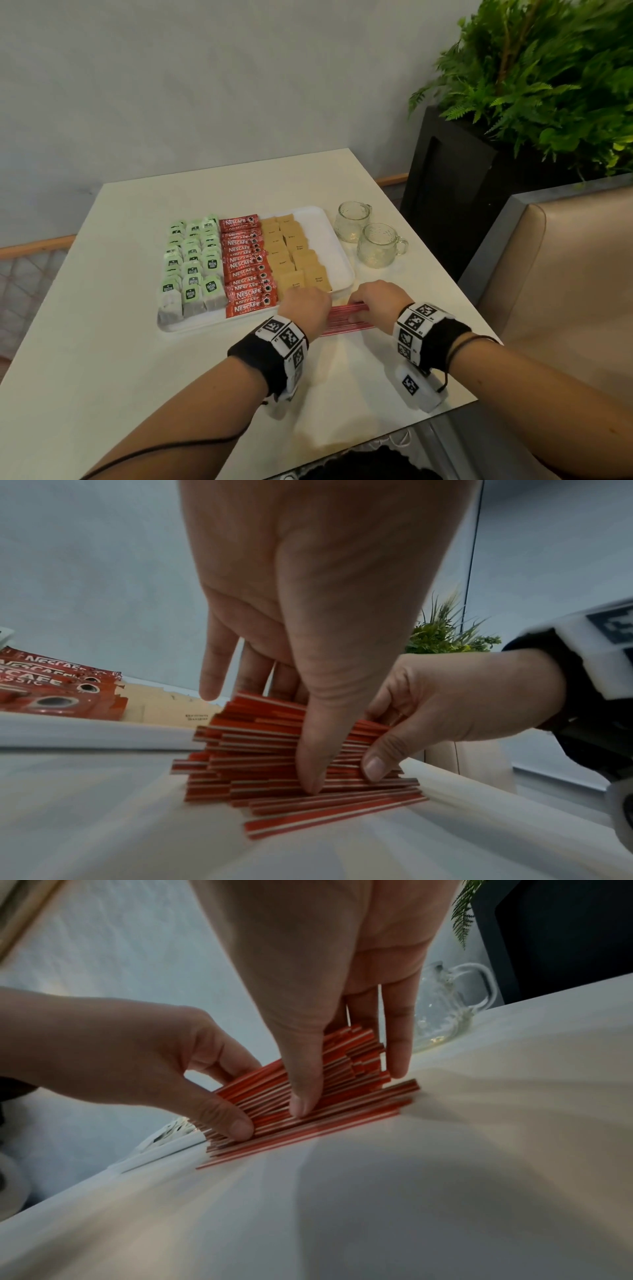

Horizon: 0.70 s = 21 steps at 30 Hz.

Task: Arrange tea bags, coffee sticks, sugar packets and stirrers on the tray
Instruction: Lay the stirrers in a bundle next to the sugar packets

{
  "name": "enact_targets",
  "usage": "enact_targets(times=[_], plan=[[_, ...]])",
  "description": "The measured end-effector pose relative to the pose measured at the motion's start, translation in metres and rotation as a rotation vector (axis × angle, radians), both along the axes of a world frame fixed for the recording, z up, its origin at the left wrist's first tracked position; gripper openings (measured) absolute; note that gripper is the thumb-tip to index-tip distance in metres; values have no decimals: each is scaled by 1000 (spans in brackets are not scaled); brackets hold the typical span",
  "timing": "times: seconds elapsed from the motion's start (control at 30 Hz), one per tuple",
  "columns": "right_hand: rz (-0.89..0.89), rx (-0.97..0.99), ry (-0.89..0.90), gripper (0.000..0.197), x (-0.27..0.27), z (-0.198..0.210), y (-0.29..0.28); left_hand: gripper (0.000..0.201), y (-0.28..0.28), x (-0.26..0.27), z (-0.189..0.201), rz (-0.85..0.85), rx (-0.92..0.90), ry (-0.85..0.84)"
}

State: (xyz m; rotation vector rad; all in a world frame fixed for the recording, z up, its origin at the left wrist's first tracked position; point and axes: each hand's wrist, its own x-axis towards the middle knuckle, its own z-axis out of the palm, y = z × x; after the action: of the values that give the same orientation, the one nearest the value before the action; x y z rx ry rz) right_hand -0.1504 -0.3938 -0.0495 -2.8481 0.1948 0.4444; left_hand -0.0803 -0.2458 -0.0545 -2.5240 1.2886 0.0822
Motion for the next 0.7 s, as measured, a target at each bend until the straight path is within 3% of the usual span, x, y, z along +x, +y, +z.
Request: enact_targets(times=[0.27,0.6,0.7], plan=[[8,3,22,38,20,6,19,21,16,24,5,-30,-48,109],[-63,11,1,24,39,14,36,30,38,42,7,-128,-139,218],[-19,-49,42,21,47,23,37,24,38,47,12,-124,-159,232]])
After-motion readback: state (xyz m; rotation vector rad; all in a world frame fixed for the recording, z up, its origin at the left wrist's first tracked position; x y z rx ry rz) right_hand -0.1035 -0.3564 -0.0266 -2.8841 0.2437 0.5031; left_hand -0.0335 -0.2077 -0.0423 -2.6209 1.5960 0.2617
